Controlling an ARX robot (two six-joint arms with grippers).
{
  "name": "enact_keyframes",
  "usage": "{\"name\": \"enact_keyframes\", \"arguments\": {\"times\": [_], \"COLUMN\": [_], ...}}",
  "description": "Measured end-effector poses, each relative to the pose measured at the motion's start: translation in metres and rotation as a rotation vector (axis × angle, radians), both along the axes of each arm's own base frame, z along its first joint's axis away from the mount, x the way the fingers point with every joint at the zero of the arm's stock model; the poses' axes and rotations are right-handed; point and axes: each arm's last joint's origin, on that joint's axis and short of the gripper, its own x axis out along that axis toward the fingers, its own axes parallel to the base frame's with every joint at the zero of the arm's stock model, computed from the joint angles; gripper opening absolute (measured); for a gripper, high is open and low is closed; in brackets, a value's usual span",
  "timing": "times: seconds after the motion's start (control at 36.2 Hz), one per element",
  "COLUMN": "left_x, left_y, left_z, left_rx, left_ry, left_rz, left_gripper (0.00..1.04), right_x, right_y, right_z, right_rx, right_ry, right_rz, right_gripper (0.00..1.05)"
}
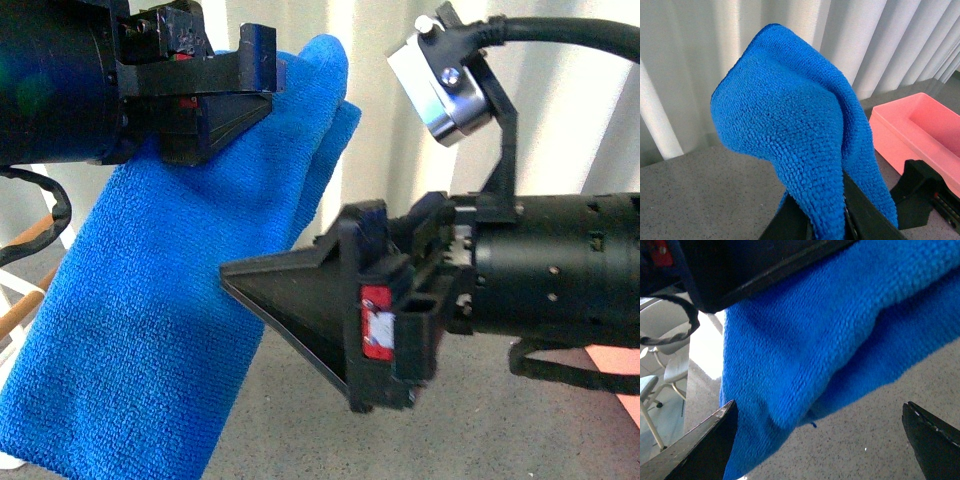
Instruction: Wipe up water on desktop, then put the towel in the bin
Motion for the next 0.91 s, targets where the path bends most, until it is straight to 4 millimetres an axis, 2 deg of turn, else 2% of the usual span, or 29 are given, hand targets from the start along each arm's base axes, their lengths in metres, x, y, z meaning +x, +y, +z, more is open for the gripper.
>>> {"name": "enact_keyframes", "arguments": {"times": [0.33, 0.61, 0.83, 0.91], "left_x": [0.0, 0.0, 0.0, 0.0], "left_y": [0.0, 0.0, 0.001, 0.001], "left_z": [0.0, 0.0, 0.0, 0.0], "left_rx": [0.0, 0.0, 0.001, 0.001], "left_ry": [0.0, 0.0, 0.0, -0.001], "left_rz": [0.0, 0.001, 0.008, 0.01], "left_gripper": [0.05, 0.05, 0.05, 0.05], "right_x": [0.02, 0.028, 0.029, 0.029], "right_y": [0.026, 0.046, 0.055, 0.057], "right_z": [0.011, 0.013, 0.011, 0.01], "right_rx": [0.053, 0.068, 0.089, 0.099], "right_ry": [-0.025, -0.019, -0.009, -0.007], "right_rz": [0.029, 0.044, 0.046, 0.03], "right_gripper": [0.98, 0.98, 0.75, 0.61]}}
